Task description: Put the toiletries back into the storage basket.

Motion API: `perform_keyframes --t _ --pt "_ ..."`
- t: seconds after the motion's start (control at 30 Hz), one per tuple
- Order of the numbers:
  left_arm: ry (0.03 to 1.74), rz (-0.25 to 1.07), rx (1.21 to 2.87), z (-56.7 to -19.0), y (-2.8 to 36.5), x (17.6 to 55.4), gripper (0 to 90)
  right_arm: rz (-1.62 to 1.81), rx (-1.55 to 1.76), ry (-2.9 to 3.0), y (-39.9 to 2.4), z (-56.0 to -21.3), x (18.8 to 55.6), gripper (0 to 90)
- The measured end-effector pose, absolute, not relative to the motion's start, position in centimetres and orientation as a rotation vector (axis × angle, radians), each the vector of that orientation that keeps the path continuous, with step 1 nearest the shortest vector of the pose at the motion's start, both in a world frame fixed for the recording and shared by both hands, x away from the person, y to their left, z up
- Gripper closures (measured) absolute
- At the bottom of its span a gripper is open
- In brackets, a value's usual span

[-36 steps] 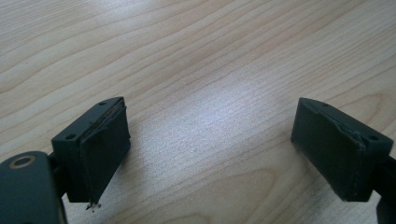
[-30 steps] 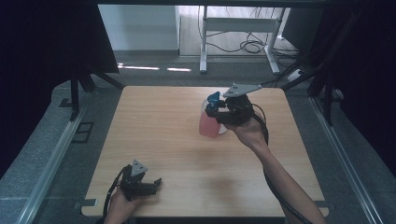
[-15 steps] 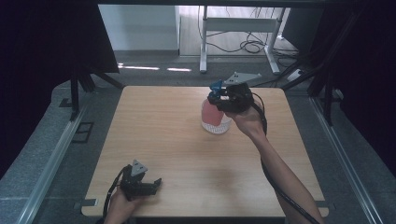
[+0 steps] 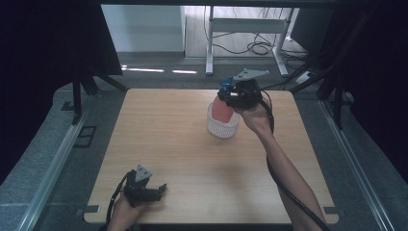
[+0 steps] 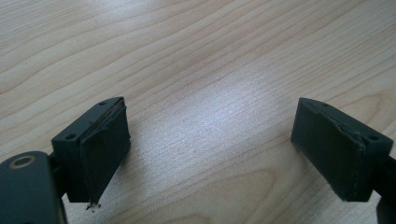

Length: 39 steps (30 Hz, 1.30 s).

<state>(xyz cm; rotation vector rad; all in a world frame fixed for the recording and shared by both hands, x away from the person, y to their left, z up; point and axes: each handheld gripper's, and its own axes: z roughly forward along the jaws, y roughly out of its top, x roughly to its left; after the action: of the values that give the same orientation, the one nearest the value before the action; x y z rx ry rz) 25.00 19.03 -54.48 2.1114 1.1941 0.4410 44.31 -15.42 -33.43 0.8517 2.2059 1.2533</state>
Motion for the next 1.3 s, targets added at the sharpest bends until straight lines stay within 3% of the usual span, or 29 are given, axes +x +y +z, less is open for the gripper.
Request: perform_keyframes --t 1.3 --pt "1.192 0.44 2.116 -54.5 19.0 25.0 11.2 1.186 0.926 2.234 -15.2 -39.8 48.1 52.6"
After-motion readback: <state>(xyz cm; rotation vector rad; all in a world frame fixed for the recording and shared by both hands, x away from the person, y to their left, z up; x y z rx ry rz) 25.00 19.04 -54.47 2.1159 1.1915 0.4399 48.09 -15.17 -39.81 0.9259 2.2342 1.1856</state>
